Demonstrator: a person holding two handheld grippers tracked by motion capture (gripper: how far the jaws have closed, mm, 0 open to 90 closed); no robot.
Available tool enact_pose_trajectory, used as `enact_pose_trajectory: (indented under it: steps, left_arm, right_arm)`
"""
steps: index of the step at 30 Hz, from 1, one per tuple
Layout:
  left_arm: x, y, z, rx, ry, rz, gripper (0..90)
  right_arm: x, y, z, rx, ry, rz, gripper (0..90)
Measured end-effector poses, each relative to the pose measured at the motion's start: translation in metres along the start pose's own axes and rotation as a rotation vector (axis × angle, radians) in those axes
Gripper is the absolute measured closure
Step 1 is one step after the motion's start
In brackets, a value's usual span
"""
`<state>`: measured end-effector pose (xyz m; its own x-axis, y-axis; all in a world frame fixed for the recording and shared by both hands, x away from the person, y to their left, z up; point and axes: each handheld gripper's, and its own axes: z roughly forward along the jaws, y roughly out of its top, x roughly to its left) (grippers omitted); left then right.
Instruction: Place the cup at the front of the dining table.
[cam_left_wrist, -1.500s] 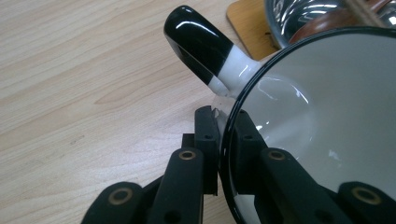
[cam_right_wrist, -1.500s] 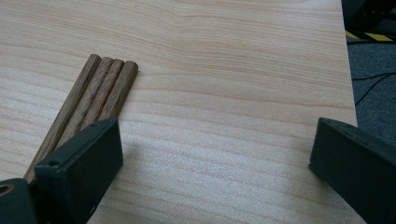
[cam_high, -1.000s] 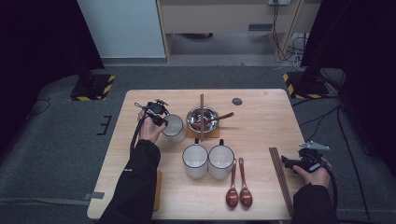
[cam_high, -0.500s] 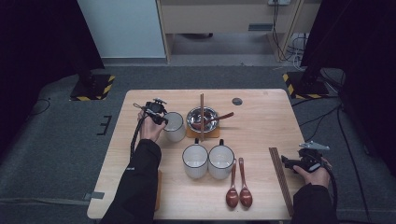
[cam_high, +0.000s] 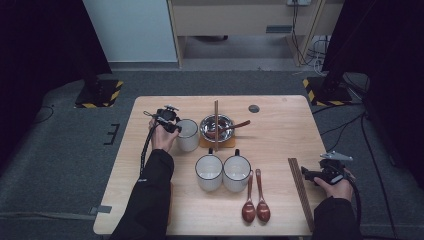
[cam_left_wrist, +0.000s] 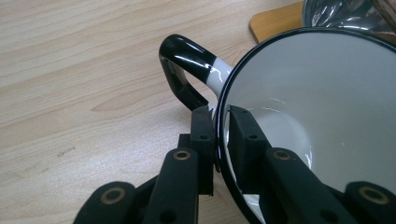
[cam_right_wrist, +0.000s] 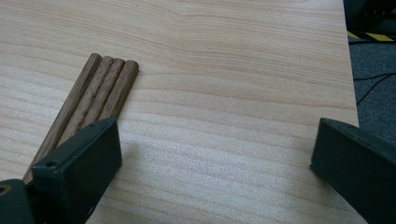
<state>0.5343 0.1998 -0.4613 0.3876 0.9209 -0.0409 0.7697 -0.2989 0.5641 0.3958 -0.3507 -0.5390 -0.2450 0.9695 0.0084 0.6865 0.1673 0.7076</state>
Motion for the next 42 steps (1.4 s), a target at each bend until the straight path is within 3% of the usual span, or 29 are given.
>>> enact_pose_trajectory:
  steps: [11, 13, 17, 22, 24, 33, 42]
  left_arm:
    - [0.002, -0.001, 0.000, -0.014, -0.012, -0.008, 78.3]
    - [0.003, -0.002, -0.001, -0.040, -0.020, -0.007, 70.6]
    - [0.008, -0.008, -0.005, -0.072, -0.057, -0.026, 63.6]
    - [0.014, -0.015, -0.016, -0.142, -0.121, -0.033, 56.5]
    - [0.014, -0.017, -0.022, -0.167, -0.134, -0.017, 50.3]
    - [0.014, -0.033, -0.054, -0.283, -0.112, 0.031, 29.0]
    - [0.018, -0.065, -0.079, -0.341, -0.124, 0.045, 24.2]
  right_arm:
    - [0.000, 0.000, 0.000, -0.002, -0.001, 0.000, 1.8]
    - [0.000, 0.000, 0.000, -0.002, -0.001, 0.000, 1.8]
    - [0.000, 0.000, 0.000, -0.002, -0.001, 0.000, 1.8]
    - [0.000, 0.000, 0.000, -0.002, -0.001, 0.000, 1.8]
    - [0.000, 0.000, 0.000, -0.002, -0.001, 0.000, 1.8]
    - [0.000, 0.000, 0.000, -0.002, -0.001, 0.002, 1.8]
    - [0.000, 0.000, 0.000, -0.002, -0.001, 0.002, 1.8]
